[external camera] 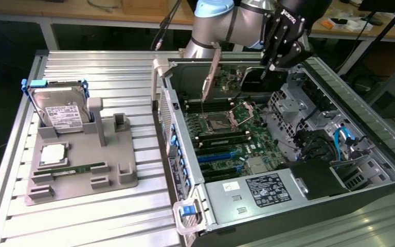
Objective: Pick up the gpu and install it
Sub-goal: 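Insert the gpu into the slot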
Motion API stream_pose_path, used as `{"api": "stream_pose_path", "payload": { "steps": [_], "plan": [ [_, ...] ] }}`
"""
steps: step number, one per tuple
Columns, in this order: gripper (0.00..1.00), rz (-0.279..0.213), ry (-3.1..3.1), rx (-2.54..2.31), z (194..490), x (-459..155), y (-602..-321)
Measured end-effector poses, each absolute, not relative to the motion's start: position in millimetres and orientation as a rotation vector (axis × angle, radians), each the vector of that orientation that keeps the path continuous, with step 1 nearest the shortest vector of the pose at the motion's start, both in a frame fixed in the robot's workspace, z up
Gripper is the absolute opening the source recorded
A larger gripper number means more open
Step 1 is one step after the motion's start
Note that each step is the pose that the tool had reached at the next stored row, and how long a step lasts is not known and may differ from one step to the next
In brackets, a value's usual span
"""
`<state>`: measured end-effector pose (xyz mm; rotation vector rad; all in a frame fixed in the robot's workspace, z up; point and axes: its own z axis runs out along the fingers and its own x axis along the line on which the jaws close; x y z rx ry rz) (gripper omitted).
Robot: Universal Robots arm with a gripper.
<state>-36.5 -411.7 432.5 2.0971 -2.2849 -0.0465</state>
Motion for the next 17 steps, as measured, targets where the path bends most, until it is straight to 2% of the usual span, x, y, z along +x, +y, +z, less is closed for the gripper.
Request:
{"api": "stream_pose_path", "payload": {
  "steps": [1, 2, 3, 4, 5, 17],
  "plan": [
    [0.27, -0.032, -2.217, 2.179, 432.4, -36.4, -411.7],
    [0.27, 0.018, -2.24, 2.202, 432.3, -36.4, -411.7],
    [0.27, 0.033, -2.248, 2.209, 432.1, -36.5, -412.2],
    [0.27, 0.023, -2.253, 2.213, 432.1, -36.5, -419.4],
    [0.27, -0.03, -2.228, 2.189, 432.0, -29.2, -420.0],
    [0.27, -0.029, -2.228, 2.189, 432.0, -30.7, -420.0]
  ]
}}
